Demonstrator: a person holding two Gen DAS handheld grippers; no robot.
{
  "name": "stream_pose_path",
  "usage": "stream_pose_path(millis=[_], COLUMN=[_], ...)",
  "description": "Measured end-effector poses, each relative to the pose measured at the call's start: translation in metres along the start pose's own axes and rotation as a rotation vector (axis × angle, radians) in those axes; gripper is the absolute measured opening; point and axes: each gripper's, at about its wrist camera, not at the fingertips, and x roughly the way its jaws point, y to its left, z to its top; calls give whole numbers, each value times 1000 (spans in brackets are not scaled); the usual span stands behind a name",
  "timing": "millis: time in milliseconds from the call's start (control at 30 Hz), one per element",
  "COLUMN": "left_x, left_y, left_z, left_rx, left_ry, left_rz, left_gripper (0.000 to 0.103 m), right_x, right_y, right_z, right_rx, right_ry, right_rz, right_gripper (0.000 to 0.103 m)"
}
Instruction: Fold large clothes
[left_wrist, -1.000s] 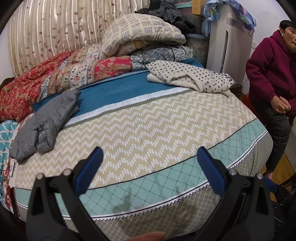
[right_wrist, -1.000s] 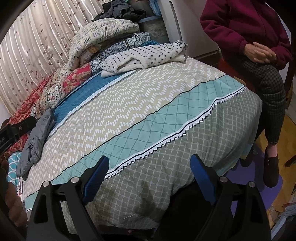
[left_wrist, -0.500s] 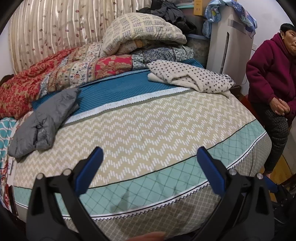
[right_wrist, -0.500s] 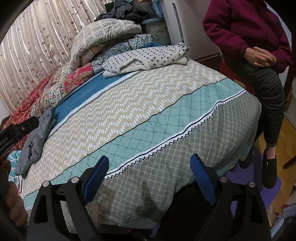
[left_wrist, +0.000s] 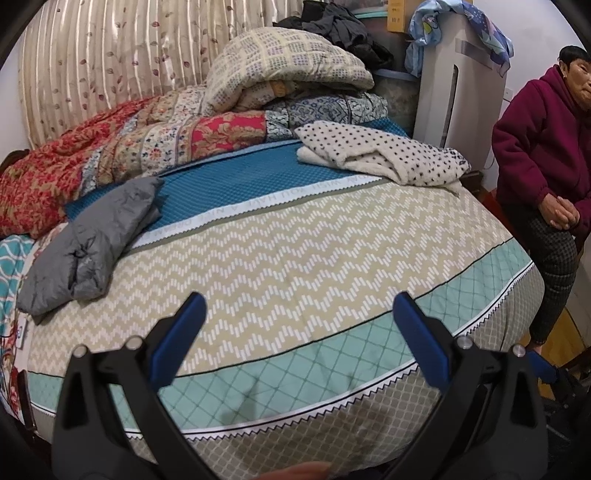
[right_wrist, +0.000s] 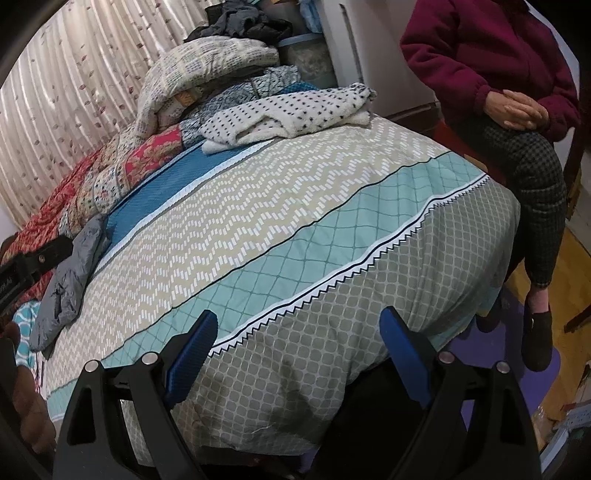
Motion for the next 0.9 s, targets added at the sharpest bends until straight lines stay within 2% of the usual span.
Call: stream_pose_path(millis=[900], left_x=[2], left_y=[-3], left_z=[1], left_rx=[13], left_ry=[-6], left_rz=[-10], left_gripper=[97], right_x=[2], right_y=[-2], right_z=[-2], right_rx=[6], right_ry=[-1], right_rz=[9], right_gripper=[81])
